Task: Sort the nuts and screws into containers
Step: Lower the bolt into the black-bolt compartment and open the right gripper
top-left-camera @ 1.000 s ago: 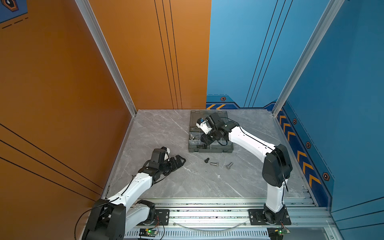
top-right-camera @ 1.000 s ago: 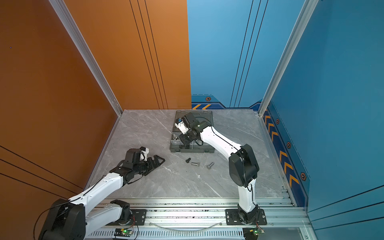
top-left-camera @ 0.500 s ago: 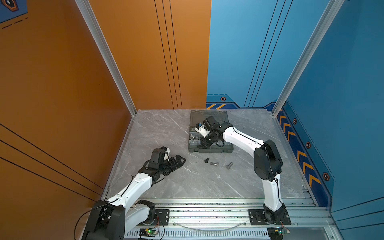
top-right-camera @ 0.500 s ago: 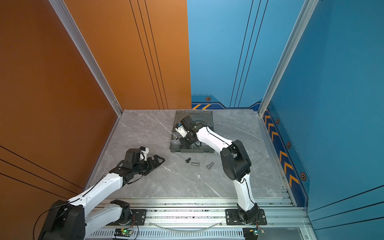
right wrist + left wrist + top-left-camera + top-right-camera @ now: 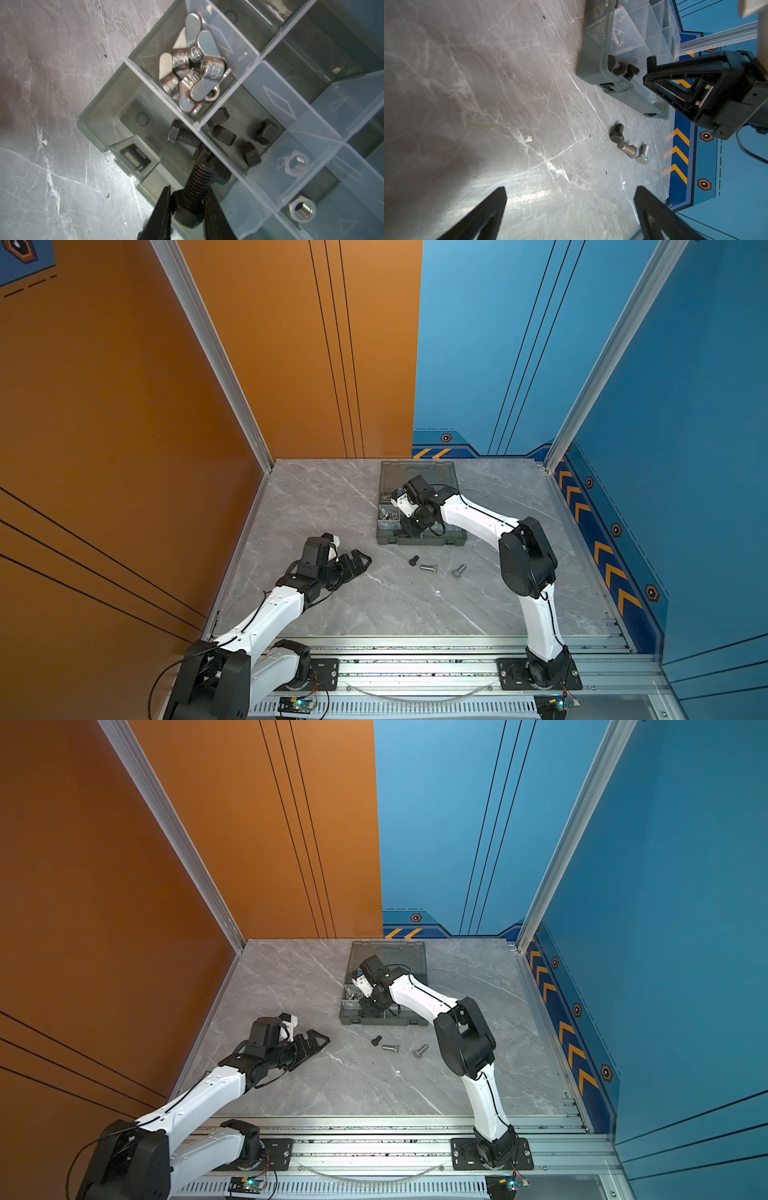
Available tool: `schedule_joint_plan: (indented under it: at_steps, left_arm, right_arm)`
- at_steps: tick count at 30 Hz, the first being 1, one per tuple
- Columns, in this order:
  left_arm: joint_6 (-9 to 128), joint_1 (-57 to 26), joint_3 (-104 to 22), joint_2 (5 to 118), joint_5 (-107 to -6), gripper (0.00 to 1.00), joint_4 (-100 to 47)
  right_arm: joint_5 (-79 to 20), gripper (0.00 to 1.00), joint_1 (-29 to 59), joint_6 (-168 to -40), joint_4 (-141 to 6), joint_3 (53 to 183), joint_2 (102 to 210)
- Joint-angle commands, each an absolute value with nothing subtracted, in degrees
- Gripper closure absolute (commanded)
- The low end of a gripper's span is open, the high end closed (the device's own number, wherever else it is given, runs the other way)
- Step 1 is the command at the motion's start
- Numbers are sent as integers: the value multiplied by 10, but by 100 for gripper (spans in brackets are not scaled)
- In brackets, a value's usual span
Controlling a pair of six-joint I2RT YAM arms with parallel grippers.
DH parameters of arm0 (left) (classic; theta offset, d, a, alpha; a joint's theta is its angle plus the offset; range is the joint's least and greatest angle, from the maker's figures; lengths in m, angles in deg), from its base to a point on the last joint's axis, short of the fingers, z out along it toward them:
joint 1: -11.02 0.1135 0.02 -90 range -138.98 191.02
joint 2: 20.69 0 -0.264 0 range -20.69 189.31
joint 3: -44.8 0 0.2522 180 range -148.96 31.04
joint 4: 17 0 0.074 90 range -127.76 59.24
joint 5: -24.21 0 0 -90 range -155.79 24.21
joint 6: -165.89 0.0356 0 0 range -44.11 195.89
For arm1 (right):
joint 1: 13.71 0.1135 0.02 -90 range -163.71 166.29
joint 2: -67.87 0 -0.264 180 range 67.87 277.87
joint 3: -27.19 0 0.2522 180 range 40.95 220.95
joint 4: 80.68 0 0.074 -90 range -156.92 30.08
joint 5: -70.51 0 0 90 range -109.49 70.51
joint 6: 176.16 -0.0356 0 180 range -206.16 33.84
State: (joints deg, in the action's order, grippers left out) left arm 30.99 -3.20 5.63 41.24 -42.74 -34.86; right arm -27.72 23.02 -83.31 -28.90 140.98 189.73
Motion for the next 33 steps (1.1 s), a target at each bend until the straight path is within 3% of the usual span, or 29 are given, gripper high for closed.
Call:
schedule_joint_plan:
  at_steps: [1,8,21,33]
  left_arm:
    - [310,-33,52,415,-418,2,-355]
    - [310,-33,51,414,-418,2,-357]
    - [311,-35,52,419,-426,2,-355]
    - [361,-165,-6,436,-537,2,-316]
  right_arm:
    - [-255,64,231,-841,-282,1422,1903]
    - [-233,53,233,-853,-280,1413,1876]
    - [-211,49,260,-1003,-318,1260,1720]
    - [-212,48,247,-1055,-311,1162,1653]
